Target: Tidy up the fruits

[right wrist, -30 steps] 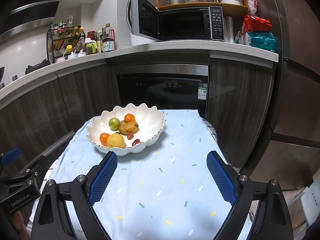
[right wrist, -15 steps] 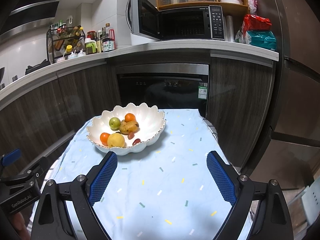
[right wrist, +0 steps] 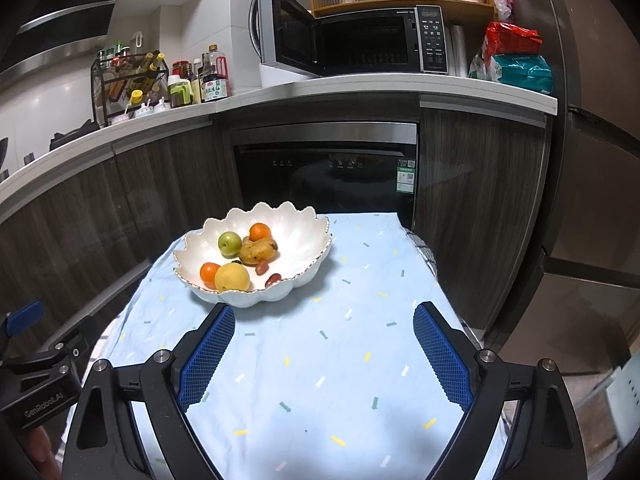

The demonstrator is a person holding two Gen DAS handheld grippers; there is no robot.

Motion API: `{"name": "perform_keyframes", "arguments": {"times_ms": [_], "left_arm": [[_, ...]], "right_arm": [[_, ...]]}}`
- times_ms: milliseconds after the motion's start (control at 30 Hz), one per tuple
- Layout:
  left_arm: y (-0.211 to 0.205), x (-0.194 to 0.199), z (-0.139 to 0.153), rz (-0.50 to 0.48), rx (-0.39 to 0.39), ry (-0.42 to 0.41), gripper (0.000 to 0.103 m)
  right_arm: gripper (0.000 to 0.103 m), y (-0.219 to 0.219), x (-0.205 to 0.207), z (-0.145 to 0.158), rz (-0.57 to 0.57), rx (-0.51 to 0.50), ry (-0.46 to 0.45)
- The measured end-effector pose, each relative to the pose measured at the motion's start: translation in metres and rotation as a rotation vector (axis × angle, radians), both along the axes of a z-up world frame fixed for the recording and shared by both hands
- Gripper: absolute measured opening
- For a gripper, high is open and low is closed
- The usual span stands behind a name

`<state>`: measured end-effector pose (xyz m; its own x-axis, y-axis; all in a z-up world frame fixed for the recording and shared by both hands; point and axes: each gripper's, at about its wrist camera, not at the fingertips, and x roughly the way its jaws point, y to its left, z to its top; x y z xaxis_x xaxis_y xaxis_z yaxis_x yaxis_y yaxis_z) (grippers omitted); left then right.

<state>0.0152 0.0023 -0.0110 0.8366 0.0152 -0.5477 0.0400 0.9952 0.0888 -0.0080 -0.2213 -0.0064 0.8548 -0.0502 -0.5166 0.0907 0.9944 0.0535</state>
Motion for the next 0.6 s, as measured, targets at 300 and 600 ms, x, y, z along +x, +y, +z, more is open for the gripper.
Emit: {"name": "perform_keyframes", "arguments": {"times_ms": [300, 600], "left_arm": [[-0.0005, 0.0006, -0.0024, -0.001, 0.002, 0.007, 0.095], [-0.0014, 0.0014, -0.0039, -0.003, 0.001, 0.012, 0.095]], "right_arm": [[0.092, -0.0003, 0.0001, -0.001, -0.003, 0.002, 0.001], [0.092, -0.0013, 0.0017, -0.0032, -0.008, 0.01, 0.005]]}}
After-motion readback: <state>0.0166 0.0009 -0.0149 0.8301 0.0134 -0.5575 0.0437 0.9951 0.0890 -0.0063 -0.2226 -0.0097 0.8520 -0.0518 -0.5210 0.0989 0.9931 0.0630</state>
